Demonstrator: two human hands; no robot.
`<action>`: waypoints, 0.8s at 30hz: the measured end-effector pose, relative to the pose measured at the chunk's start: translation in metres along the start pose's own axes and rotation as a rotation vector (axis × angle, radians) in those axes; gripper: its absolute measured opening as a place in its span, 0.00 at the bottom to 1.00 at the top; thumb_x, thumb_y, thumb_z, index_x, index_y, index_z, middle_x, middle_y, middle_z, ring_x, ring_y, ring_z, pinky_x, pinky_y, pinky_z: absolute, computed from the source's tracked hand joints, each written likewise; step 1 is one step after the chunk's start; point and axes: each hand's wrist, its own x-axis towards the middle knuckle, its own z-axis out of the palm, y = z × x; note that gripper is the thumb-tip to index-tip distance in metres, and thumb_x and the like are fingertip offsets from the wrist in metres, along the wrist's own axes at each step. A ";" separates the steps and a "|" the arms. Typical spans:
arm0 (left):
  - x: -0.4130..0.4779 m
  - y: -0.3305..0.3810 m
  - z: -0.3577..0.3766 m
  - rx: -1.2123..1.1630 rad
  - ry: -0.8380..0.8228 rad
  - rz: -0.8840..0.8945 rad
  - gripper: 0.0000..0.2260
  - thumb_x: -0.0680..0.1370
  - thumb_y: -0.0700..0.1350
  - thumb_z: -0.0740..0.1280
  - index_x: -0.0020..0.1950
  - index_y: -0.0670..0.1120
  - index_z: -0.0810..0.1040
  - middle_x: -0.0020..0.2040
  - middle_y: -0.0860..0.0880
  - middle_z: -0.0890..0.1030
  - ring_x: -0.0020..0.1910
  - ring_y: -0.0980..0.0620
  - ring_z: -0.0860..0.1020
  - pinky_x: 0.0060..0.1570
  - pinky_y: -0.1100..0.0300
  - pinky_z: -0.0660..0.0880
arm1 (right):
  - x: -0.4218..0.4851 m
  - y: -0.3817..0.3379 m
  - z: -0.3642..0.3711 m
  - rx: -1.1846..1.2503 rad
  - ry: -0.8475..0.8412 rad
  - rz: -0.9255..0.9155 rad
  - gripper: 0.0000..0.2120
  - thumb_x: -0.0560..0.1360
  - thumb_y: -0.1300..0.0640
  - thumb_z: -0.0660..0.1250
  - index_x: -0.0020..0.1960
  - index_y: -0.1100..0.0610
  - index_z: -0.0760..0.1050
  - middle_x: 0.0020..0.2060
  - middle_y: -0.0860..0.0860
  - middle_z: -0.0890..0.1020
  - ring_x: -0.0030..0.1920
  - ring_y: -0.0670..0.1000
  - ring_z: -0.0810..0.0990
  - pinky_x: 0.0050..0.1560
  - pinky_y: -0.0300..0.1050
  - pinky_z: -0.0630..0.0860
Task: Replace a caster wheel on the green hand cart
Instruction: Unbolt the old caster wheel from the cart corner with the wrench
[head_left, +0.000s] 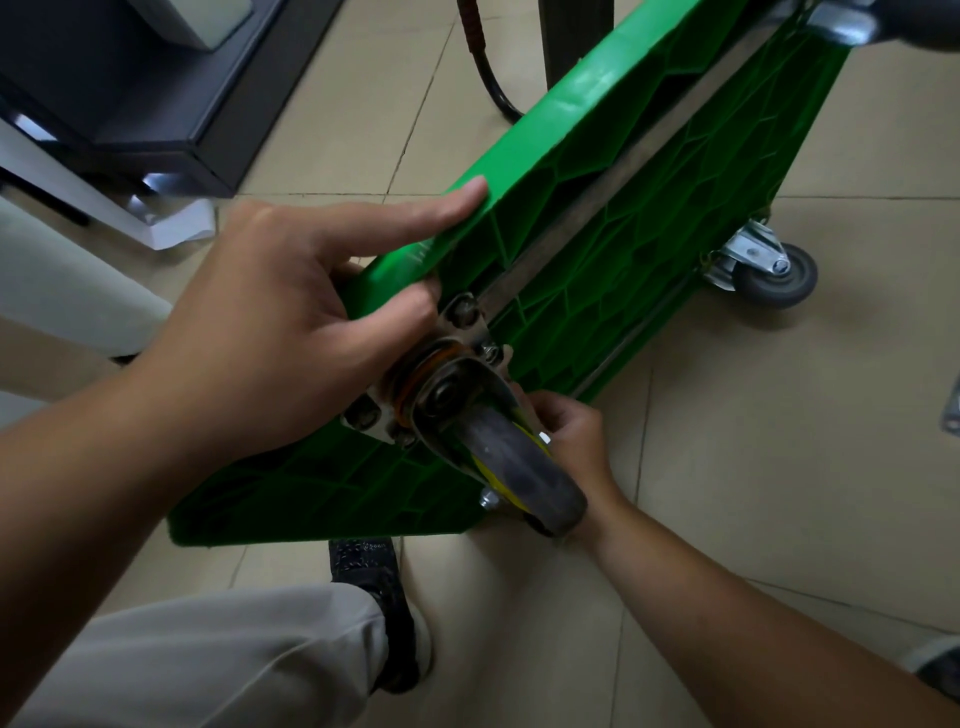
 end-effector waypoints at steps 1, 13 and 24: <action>0.000 -0.001 0.000 -0.003 -0.002 -0.001 0.22 0.78 0.49 0.69 0.71 0.64 0.77 0.66 0.62 0.79 0.53 0.46 0.86 0.49 0.43 0.84 | 0.004 0.000 -0.002 -0.039 0.046 -0.077 0.26 0.60 0.29 0.76 0.31 0.52 0.78 0.30 0.49 0.78 0.36 0.49 0.77 0.40 0.44 0.74; 0.000 0.001 -0.001 -0.010 0.001 -0.014 0.22 0.78 0.48 0.69 0.71 0.62 0.77 0.65 0.63 0.79 0.55 0.53 0.85 0.50 0.48 0.84 | 0.037 -0.084 -0.062 -0.771 0.132 -0.659 0.28 0.63 0.26 0.72 0.37 0.52 0.81 0.36 0.44 0.81 0.42 0.51 0.78 0.50 0.56 0.74; 0.000 0.002 0.001 -0.027 -0.006 -0.007 0.22 0.77 0.47 0.69 0.70 0.62 0.77 0.63 0.63 0.80 0.57 0.54 0.85 0.53 0.47 0.84 | 0.001 -0.238 -0.015 -1.811 -0.244 -1.149 0.29 0.66 0.29 0.72 0.39 0.51 0.64 0.37 0.53 0.78 0.37 0.58 0.76 0.38 0.50 0.65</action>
